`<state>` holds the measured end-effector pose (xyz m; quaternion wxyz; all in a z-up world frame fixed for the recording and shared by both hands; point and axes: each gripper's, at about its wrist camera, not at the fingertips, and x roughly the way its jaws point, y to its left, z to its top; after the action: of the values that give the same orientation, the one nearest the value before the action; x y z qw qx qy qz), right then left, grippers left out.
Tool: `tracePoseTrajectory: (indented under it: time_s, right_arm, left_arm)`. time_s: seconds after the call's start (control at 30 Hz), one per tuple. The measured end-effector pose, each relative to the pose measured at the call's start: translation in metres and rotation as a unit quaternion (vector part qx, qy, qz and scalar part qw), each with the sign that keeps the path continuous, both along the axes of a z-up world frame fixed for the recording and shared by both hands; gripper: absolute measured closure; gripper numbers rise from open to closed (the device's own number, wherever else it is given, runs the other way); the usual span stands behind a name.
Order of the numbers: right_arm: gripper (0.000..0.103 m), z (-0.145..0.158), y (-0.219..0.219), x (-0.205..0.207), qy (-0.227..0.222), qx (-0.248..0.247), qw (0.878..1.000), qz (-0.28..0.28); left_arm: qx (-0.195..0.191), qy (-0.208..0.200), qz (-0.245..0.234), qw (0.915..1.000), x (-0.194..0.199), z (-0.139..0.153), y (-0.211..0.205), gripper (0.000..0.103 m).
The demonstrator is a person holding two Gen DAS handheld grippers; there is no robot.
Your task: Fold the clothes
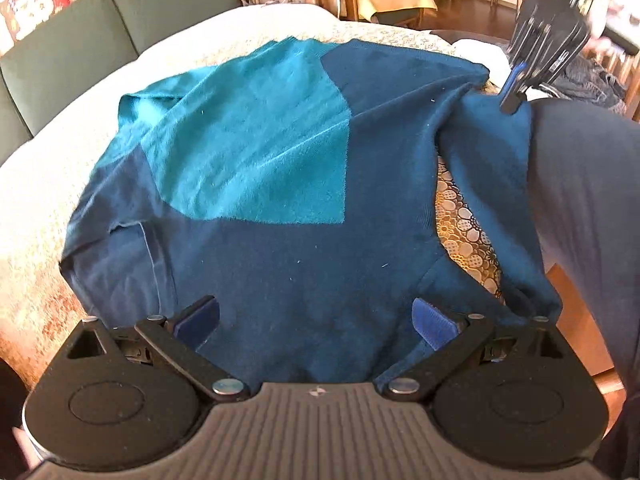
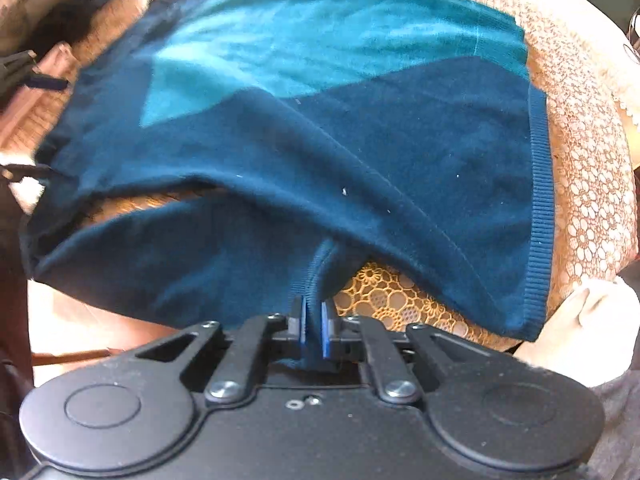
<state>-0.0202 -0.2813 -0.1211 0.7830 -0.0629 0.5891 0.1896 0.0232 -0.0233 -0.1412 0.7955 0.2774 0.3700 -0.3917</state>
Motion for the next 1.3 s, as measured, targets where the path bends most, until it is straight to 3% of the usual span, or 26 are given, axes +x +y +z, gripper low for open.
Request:
tracePoseTrajectory:
  time_s: [0.3, 0.47, 0.67, 0.8, 1.0, 1.07, 1.13, 1.23, 1.3]
  right_arm:
    - [0.0, 0.034, -0.015, -0.04, -0.01, 0.035, 0.999, -0.005]
    - [0.0, 0.055, -0.027, -0.047, -0.04, 0.108, 0.992, -0.05]
    - [0.0, 0.07, -0.032, -0.021, -0.086, 0.099, 0.988, -0.082]
    - [0.0, 0.07, -0.038, 0.021, -0.097, 0.093, 0.983, -0.122]
    - [0.0, 0.057, -0.038, 0.043, -0.089, 0.088, 0.982, -0.14]
    - [0.0, 0.053, -0.039, 0.045, -0.084, 0.088, 0.982, -0.144]
    - [0.0, 0.049, -0.039, 0.047, -0.08, 0.089, 0.982, -0.147]
    - [0.0, 0.042, -0.04, 0.051, -0.073, 0.089, 0.982, -0.151]
    - [0.0, 0.038, -0.04, 0.053, -0.069, 0.089, 0.982, -0.155]
  left_arm:
    - [0.022, 0.005, 0.014, 0.9996, -0.003, -0.014, 0.001, 0.0]
    - [0.035, -0.011, 0.02, 0.9991, -0.011, -0.012, 0.008, 0.0]
    - [0.005, -0.014, 0.026, 0.9995, -0.017, 0.003, 0.016, 0.0]
    - [-0.004, -0.017, -0.039, 0.9991, -0.029, 0.004, 0.016, 0.0]
    - [-0.001, -0.029, -0.161, 0.9866, -0.057, 0.011, 0.007, 0.0]
    - [0.006, -0.017, -0.172, 0.985, -0.054, 0.008, 0.005, 0.015]
    - [0.013, -0.005, -0.182, 0.9832, -0.052, 0.006, 0.003, 0.038]
    - [0.029, 0.008, -0.198, 0.9797, -0.049, 0.001, 0.001, 0.062]
    - [0.054, 0.011, -0.218, 0.9744, -0.051, -0.005, 0.0, 0.07]
